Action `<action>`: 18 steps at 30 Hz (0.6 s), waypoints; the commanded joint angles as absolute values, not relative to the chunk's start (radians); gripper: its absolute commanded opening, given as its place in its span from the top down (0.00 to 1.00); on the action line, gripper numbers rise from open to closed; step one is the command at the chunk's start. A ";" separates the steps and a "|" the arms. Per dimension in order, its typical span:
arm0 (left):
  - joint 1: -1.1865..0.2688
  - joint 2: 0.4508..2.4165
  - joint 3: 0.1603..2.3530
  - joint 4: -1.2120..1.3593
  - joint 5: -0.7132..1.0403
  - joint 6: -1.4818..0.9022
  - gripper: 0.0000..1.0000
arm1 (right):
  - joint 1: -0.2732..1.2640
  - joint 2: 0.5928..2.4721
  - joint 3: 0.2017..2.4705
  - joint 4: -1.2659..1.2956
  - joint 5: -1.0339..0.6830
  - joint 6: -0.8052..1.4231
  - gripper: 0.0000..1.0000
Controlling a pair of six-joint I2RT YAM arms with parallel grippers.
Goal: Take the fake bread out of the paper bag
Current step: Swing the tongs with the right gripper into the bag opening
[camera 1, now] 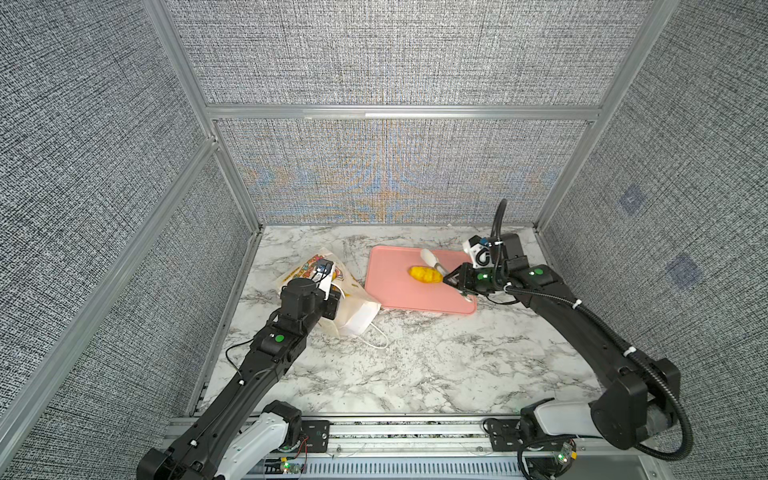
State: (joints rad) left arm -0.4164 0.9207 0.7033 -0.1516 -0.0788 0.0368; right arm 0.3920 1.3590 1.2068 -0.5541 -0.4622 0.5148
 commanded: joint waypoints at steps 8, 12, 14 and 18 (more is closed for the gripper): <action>-0.415 0.963 0.714 -0.137 -0.048 0.038 1.00 | 0.752 1.199 1.041 -0.441 -0.477 0.654 0.88; -0.416 0.986 0.736 -0.142 -0.046 0.011 1.00 | 0.854 1.240 0.999 -0.380 -0.440 0.688 0.86; -0.415 0.996 0.749 -0.141 -0.039 -0.001 1.00 | 0.871 1.299 1.004 -0.357 -0.428 0.691 0.87; -0.416 1.021 0.773 -0.162 -0.043 -0.025 1.00 | 0.887 1.394 1.052 -0.327 -0.364 0.667 0.86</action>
